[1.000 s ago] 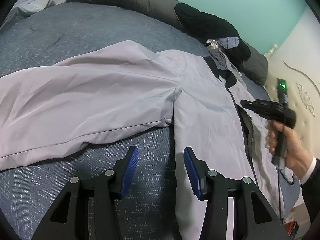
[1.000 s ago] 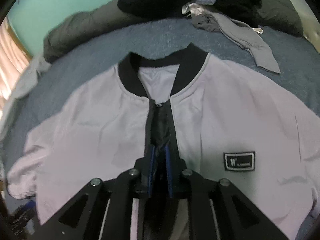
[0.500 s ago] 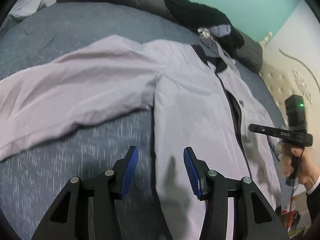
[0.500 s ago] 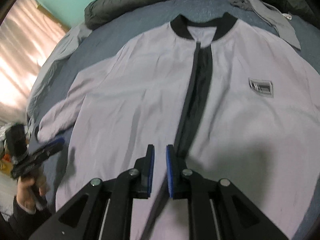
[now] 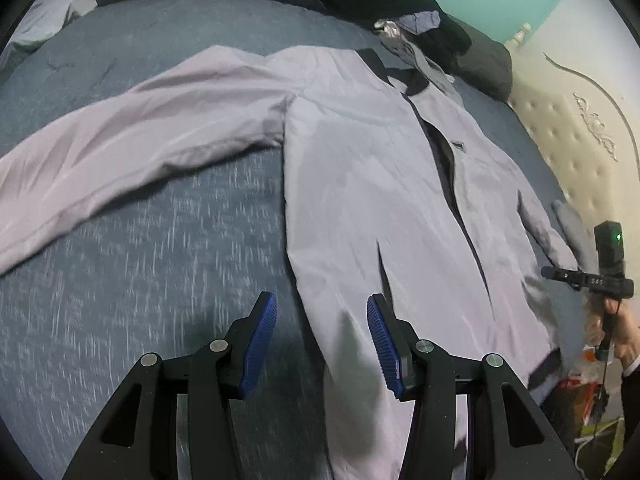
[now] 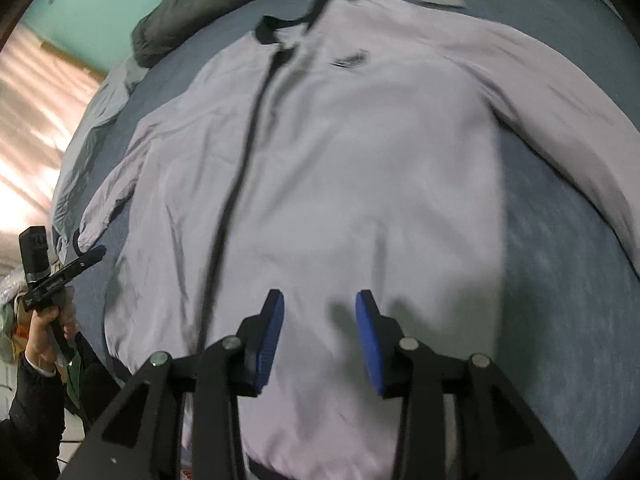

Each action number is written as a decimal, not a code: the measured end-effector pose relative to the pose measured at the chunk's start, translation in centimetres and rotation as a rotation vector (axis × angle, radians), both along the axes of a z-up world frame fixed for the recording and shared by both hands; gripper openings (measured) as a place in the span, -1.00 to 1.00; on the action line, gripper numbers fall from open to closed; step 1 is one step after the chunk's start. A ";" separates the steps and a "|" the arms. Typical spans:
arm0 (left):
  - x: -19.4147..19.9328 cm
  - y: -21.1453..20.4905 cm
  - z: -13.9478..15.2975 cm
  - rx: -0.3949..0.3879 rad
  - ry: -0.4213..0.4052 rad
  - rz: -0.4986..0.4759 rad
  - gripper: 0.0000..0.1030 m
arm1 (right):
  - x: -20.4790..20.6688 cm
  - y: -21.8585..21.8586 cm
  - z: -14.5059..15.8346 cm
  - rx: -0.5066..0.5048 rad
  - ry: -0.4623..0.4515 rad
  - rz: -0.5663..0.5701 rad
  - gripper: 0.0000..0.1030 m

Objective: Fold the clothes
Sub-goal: 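Grasp the black hem band and straighten it with the right gripper, then release the hem and move the right gripper to the black sleeve cuff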

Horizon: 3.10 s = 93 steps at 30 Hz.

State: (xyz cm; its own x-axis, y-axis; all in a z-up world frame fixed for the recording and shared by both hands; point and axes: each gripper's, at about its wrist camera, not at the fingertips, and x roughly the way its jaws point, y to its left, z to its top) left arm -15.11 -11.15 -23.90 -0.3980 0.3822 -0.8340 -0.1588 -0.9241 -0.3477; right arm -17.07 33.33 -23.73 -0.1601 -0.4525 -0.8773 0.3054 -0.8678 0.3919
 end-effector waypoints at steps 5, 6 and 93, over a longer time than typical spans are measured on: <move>1.8 0.0 0.5 -0.006 -0.009 -0.008 -0.01 | 3.0 3.5 0.2 0.018 -0.018 -0.039 -0.27; 2.1 0.0 0.6 -0.009 -0.011 -0.009 -0.01 | 3.7 4.1 0.1 0.022 -0.024 -0.045 -0.27; 2.7 5.6 4.3 0.055 -0.010 -0.040 0.01 | 8.1 39.3 0.9 -0.201 0.146 -1.004 -0.35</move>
State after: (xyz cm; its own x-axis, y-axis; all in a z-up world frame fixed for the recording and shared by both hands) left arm -12.42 -5.51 -19.59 -0.3728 0.4430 -0.8153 -0.1914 -0.8965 -0.3996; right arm -8.95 72.64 -22.83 -0.6437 -0.1880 -0.7418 -0.4671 -0.6713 0.5754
